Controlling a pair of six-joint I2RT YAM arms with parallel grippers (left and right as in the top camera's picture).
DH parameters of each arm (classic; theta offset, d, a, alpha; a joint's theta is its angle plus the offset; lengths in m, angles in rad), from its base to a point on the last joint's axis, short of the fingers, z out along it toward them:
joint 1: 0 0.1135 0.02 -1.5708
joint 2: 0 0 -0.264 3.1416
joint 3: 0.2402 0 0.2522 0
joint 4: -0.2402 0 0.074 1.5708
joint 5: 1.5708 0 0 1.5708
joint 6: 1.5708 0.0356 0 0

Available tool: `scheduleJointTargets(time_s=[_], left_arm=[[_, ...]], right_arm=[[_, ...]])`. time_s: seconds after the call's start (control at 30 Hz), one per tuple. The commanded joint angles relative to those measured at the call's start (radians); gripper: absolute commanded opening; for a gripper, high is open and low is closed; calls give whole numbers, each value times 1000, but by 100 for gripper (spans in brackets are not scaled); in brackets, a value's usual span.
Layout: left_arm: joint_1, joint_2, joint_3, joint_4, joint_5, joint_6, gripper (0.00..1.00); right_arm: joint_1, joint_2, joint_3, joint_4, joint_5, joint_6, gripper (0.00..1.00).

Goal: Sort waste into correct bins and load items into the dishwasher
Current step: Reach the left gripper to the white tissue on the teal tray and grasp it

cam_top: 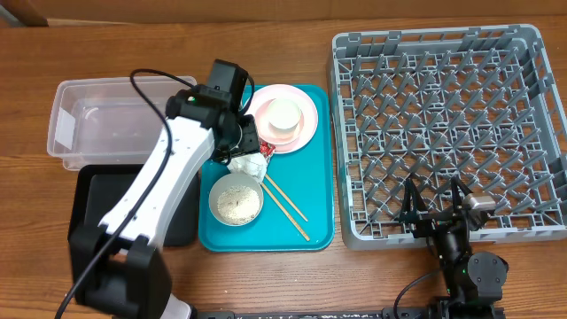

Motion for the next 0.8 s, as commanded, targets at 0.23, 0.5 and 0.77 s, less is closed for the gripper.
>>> scheduleJointTargets(time_s=[0.23, 0.5, 0.77], left_arm=[[-8, 201, -9, 44, -32, -57, 52], [-9, 260, -9, 45, -29, -56, 52], [-9, 282, -8, 47, -29, -56, 27]], right_arm=[[-2, 0, -11, 6, 3, 4, 100], [-2, 0, -11, 6, 3, 4, 100], [-2, 0, -11, 5, 3, 4, 100]])
